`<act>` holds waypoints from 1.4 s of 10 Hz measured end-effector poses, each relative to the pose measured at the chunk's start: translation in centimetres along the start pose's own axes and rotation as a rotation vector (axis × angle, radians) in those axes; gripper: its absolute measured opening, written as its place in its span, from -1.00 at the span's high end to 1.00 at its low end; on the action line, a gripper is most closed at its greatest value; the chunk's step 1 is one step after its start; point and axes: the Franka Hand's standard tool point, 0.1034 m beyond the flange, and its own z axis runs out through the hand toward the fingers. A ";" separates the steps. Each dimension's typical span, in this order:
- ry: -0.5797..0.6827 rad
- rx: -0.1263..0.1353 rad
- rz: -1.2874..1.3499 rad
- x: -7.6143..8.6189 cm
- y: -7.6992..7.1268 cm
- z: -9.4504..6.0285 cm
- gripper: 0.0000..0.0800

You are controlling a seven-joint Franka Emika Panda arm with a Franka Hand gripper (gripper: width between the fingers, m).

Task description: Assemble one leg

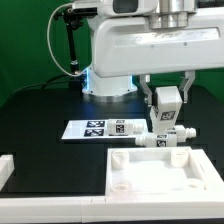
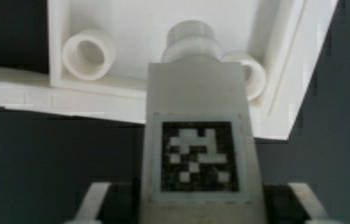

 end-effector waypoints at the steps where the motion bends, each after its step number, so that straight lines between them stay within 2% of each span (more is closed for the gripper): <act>1: 0.085 -0.015 0.000 0.3 0.3 0.1 0.28; 2: 0.163 -0.029 0.003 0.3 0.4 0.4 0.28; 3: 0.261 -0.038 0.013 -0.4 0.1 0.9 0.28; 4: 0.285 -0.036 0.013 -1.0 -0.6 1.4 0.28; 5: 0.370 -0.043 0.006 -0.1 -1.2 1.3 0.28; 7: 0.477 -0.056 0.001 0.5 -2.1 1.8 0.28; 10: 0.475 -0.058 -0.004 0.2 -2.1 2.2 0.28; 12: 0.462 -0.043 -0.001 -1.3 -4.4 4.7 0.28; 14: 0.445 -0.036 -0.005 -2.1 -5.7 6.3 0.28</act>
Offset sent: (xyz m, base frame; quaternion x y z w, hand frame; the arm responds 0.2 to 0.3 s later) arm -0.0043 0.0353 -0.0084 0.0553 0.1389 0.0596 0.9870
